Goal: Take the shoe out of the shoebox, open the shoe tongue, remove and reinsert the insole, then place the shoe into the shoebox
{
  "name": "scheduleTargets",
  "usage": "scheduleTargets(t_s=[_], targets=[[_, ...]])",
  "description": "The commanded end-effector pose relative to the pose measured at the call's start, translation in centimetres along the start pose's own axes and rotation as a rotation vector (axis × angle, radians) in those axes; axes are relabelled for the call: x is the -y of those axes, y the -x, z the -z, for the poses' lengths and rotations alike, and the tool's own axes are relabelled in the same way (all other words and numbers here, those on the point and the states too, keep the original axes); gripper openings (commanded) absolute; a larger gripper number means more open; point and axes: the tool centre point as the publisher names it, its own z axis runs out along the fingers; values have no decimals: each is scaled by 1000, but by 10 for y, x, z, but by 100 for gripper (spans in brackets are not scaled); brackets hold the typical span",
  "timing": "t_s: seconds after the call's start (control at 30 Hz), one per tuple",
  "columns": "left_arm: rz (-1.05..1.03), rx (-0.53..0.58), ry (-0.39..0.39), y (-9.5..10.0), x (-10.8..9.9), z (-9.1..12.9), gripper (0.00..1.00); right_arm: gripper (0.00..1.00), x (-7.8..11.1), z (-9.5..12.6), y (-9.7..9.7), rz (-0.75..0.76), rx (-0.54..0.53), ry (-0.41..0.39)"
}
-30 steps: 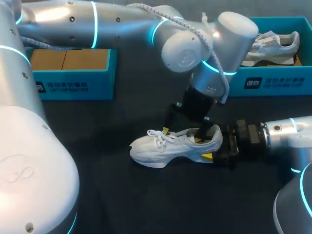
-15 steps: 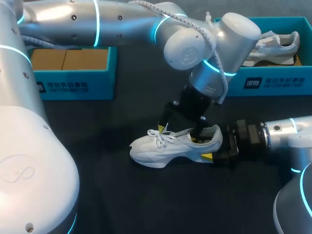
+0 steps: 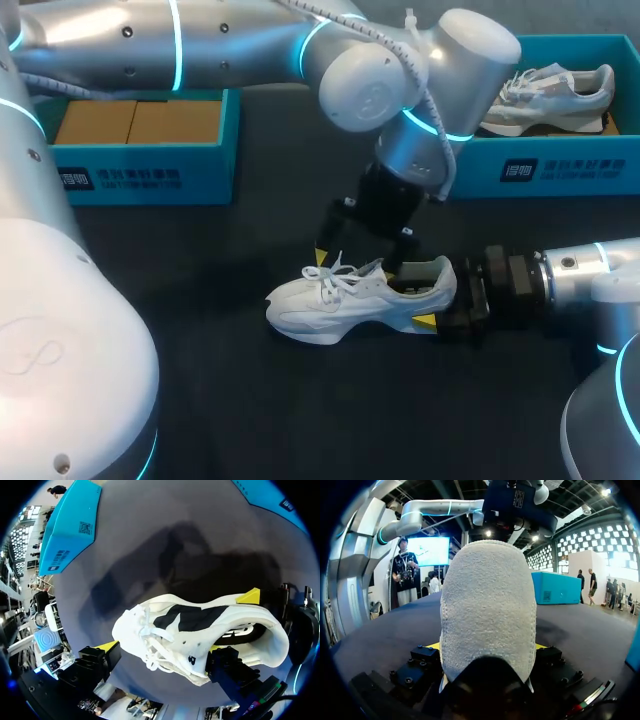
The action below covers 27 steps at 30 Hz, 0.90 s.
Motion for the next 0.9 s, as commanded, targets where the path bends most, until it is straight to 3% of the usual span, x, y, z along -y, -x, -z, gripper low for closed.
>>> scheduleTargets(t_s=[0.03, 0.43, 0.53, 0.73, 0.9], targets=[[1, -30, -5, 9, -3, 4, 100, 0, 2, -1, 0, 1, 2, -2], [18, -90, 5, 13, -11, 10, 100, 0, 2, -1, 0, 1, 2, -2], [21, -106, 11, 14, -13, 12, 90, 0, 2, -1, 0, 1, 2, -2], [25, -141, 10, 18, -16, 17, 55, 0, 2, -1, 0, 1, 2, -2], [18, -162, 4, 15, -16, 18, 47, 0, 2, -1, 0, 1, 2, -2]])
